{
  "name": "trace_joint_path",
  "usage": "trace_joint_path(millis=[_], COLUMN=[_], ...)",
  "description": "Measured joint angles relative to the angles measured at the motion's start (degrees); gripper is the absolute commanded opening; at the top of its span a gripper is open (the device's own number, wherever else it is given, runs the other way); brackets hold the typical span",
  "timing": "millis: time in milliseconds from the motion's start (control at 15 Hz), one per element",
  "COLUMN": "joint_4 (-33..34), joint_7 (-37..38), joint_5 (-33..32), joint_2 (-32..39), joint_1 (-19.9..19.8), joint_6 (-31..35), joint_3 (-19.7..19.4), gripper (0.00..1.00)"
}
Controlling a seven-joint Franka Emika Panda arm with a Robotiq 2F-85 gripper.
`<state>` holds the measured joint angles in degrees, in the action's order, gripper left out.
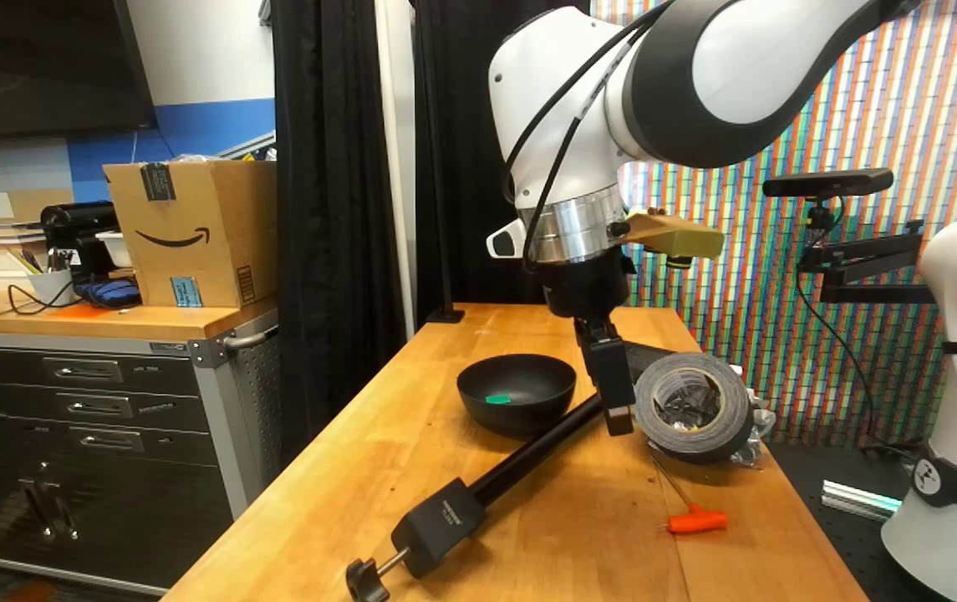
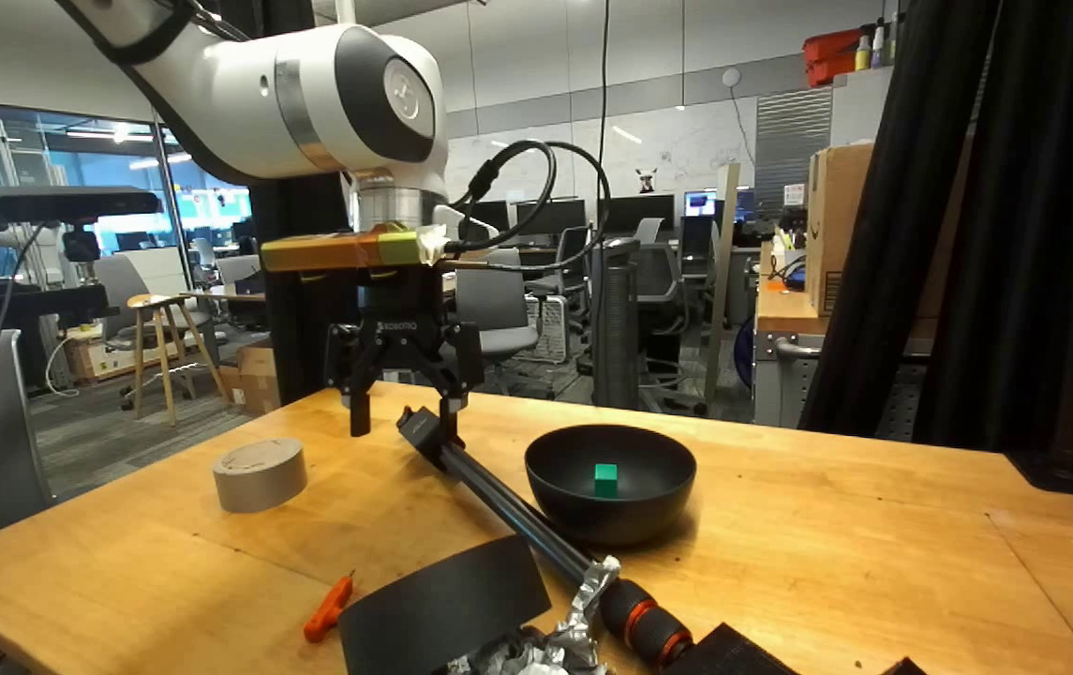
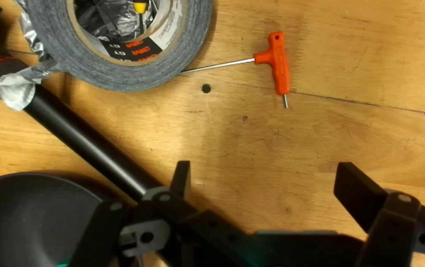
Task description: Move the grey seal tape
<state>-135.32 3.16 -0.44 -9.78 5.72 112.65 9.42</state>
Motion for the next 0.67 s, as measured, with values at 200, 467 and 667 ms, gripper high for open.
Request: trace_joint_path(millis=[200, 467, 667], joint_4=[1.9, 9.3, 16.2], joint_7=[0.5, 1.9, 3.4], joint_5=[-1.7, -6.2, -8.8], joint_2=[1.9, 8.0, 13.6], joint_1=[0.2, 1.8, 4.4], joint_6=[-0.2, -2.0, -3.9], joint_3=[0.3, 1.9, 3.3], gripper=[1.00, 1.00, 1.00])
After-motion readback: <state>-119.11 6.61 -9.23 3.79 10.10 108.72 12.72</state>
